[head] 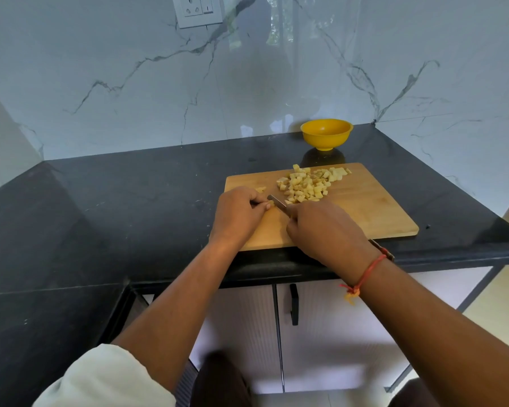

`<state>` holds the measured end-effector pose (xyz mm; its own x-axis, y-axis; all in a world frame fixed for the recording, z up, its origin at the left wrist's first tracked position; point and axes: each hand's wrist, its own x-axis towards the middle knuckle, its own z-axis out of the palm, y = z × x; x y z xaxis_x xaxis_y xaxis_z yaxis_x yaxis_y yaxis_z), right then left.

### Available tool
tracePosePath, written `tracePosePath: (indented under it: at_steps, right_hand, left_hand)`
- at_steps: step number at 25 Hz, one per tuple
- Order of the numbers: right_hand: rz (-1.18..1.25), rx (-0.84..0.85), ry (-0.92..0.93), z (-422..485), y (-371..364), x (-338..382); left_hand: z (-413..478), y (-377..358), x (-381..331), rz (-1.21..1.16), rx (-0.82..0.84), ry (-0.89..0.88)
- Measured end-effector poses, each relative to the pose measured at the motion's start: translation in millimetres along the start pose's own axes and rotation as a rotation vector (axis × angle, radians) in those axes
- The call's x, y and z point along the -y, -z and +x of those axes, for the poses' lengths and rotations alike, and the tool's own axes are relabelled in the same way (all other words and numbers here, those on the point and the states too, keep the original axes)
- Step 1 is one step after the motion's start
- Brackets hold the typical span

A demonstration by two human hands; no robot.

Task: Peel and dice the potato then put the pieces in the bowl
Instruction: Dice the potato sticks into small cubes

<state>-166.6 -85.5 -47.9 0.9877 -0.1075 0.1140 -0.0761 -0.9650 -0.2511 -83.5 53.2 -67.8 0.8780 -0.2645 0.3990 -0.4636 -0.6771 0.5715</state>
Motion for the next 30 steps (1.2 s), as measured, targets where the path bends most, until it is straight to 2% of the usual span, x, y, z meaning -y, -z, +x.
tracePosePath:
  at_steps: [7,11,15,30]
  right_hand:
    - [-0.105,-0.078,0.018,-27.7,5.2,-8.6]
    - [-0.035,-0.160,-0.015,-32.5,10.6,-8.6]
    - [0.002,-0.175,0.032,-29.8,7.7,-1.1]
    - [0.038,-0.015,0.029,-5.6,-2.2,3.9]
  left_hand:
    - [-1.8,0.9,0.5,-0.005,-0.002,-0.022]
    - [-3.0,1.5,0.4,0.010,-0.016,-0.037]
    - [-4.7,2.1,-0.3,-0.007,-0.020,-0.034]
    - [0.1,0.4,1.1,0.017,-0.024,-0.010]
